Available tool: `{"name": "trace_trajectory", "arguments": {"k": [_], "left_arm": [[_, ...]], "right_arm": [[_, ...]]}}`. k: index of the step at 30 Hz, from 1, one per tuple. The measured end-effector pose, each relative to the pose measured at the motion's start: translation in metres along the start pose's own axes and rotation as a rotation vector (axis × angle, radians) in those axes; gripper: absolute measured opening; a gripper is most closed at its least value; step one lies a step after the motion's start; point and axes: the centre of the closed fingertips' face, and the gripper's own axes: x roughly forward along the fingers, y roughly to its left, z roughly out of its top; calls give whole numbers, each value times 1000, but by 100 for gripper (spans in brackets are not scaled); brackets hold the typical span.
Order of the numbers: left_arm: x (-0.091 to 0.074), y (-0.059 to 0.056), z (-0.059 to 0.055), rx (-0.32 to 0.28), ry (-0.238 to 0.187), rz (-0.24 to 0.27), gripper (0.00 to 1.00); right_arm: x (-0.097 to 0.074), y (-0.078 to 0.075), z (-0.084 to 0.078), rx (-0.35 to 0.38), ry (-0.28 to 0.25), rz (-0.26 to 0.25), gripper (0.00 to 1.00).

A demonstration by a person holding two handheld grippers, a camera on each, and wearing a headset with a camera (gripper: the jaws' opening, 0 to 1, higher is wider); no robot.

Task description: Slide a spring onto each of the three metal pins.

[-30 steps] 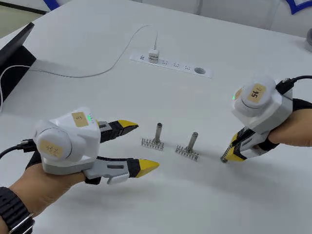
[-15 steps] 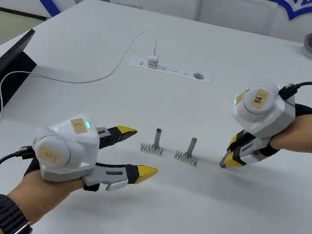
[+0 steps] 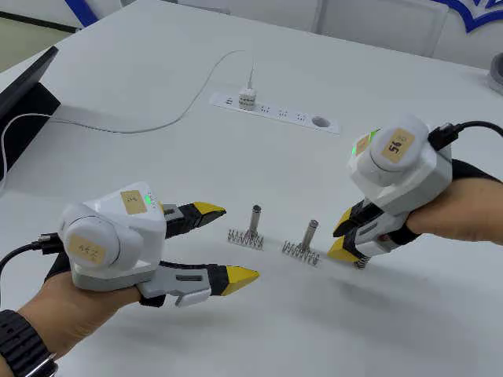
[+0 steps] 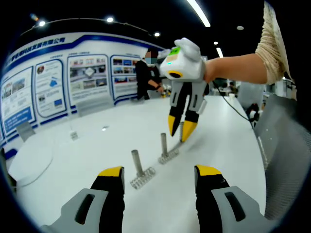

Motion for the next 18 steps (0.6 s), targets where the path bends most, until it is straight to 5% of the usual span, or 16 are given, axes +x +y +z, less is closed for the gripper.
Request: {"name": "trace_trajectory", "arguments": {"k": [18], "left_arm": [[0, 2, 0, -4, -4, 3, 58]], "right_arm": [[28, 0, -3, 18, 8, 34, 14]]}}
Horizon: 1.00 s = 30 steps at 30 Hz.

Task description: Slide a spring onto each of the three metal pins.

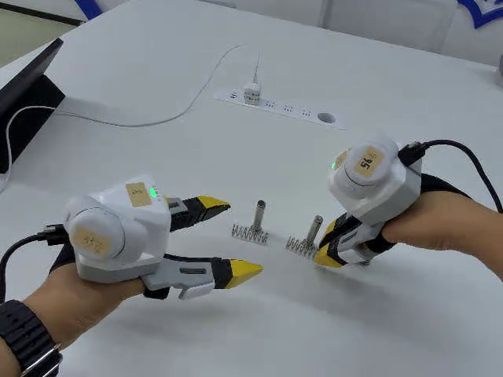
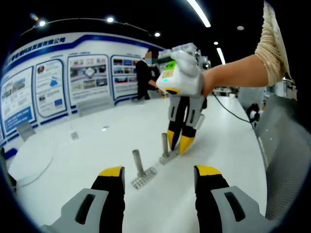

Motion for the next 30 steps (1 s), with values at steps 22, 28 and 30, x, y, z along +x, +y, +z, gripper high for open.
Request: {"name": "trace_trajectory", "arguments": {"k": [22, 28, 30], "left_arm": [[-4, -6, -3, 0, 6, -7, 56], [1, -16, -4, 4, 10, -39, 54], [4, -20, -4, 8, 10, -53, 53]], "right_arm": [[-3, 8, -1, 3, 1, 19, 12], [-14, 18, 5, -29, -3, 33, 11], [-16, 22, 7, -40, -7, 40, 11]]}}
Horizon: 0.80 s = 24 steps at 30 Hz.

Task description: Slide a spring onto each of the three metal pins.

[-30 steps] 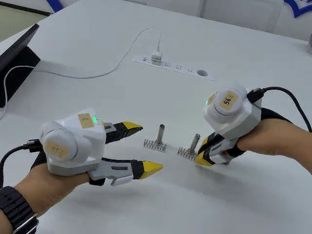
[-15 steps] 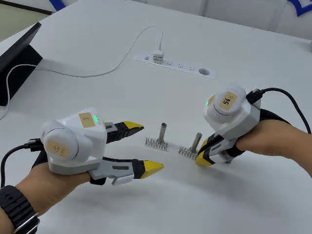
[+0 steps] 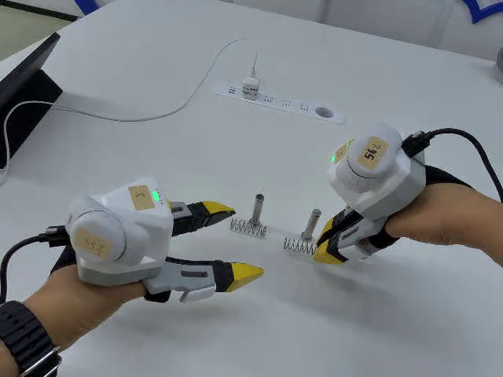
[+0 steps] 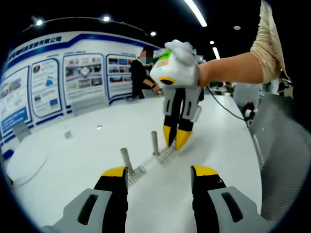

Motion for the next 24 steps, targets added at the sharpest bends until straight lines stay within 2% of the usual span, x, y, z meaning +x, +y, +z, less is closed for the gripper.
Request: {"name": "trace_trajectory", "arguments": {"k": [12, 17, 24], "left_arm": [[17, -22, -2, 28, 7, -79, 44], [19, -26, 0, 47, 2, -99, 40], [24, -32, 1, 80, -1, -118, 31]], "right_arm": [[-14, 26, 11, -107, 12, 53, 11], [-20, 34, 19, -132, 0, 69, 11], [-23, 42, 22, -167, 21, 82, 11]]}}
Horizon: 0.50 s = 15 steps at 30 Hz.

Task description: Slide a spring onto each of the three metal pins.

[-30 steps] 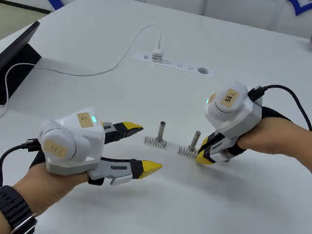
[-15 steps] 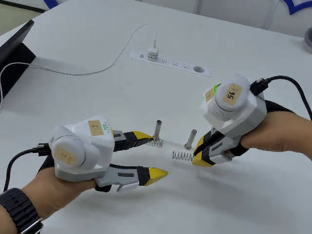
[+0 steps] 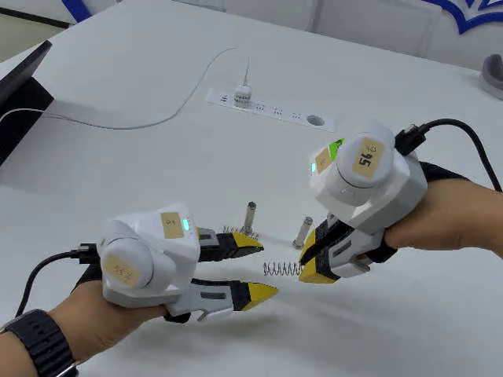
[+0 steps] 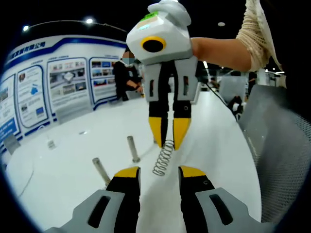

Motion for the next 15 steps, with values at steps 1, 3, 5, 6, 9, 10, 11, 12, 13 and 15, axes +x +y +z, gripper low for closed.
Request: {"name": "trace_trajectory", "arguments": {"k": [1, 3, 5, 6, 9, 10, 11, 12, 13, 15], "left_arm": [[1, 0, 0, 7, 0, -2, 29], [1, -1, 1, 12, -4, -5, 26], [2, -3, 1, 29, -2, -10, 23], [3, -3, 1, 31, -2, -12, 22], [4, -4, 2, 45, 0, -18, 18], [4, -4, 2, 50, 1, -19, 17], [4, -4, 2, 54, 2, -20, 16], [4, -4, 2, 56, 2, -22, 15], [5, -4, 2, 60, 4, -23, 14], [5, -4, 1, 69, 11, -24, 13]], "right_arm": [[0, 0, 0, -4, 5, -1, 11], [0, 0, -1, -5, 8, 3, 11], [0, 1, -1, -5, 11, 6, 11], [0, 1, -1, -6, 13, 8, 11], [0, 2, -2, -8, 20, 13, 11], [0, 2, -2, -10, 23, 14, 11], [-1, 3, -1, -12, 25, 14, 11], [-2, 3, -1, -12, 26, 14, 11], [-3, 3, 0, -16, 24, 11, 11], [-5, 3, 4, -18, 19, 10, 11]]}}
